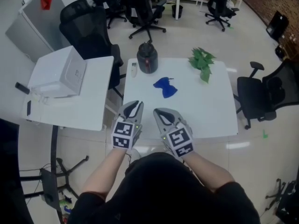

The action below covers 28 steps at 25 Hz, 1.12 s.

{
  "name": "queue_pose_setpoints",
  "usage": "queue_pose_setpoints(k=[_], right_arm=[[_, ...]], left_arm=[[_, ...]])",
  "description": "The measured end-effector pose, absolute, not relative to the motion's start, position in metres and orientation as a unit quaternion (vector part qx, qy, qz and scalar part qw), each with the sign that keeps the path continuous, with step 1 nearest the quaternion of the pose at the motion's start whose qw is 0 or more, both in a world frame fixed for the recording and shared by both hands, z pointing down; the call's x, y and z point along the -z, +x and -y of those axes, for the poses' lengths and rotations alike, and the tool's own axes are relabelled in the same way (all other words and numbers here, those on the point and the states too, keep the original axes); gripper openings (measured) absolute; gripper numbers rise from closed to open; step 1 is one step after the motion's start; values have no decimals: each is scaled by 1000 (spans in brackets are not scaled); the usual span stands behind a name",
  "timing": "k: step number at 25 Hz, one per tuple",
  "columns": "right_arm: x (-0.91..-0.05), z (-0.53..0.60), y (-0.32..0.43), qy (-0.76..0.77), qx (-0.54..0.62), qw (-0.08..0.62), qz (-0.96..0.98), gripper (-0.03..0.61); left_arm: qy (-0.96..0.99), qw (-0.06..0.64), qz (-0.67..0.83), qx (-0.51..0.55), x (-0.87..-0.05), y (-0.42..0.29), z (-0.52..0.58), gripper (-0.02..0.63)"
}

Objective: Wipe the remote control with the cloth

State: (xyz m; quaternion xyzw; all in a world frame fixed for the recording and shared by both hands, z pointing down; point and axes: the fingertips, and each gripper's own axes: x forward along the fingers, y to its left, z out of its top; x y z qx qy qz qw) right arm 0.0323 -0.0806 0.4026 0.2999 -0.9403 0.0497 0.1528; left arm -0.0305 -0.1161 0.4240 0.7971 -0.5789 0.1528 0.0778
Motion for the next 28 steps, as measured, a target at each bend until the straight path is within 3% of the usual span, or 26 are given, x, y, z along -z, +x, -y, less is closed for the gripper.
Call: queue_pose_setpoints(k=[3,11,20,28], right_arm=[[-403,81,41,291,-51,153,943,8],[-416,85,52,280,-65,158,945,8],[-444,121,39,301,-92,187,931,8],[-485,189,3,338,-138,233,902,8]], left_arm=[[786,83,591,-160,-429,-30,121,57],[756,95,620,-188,-445,-50,146,144],[712,146,652,-216,-506,-115,238,307],[702,209,633,-251,-598,-157,354,307]])
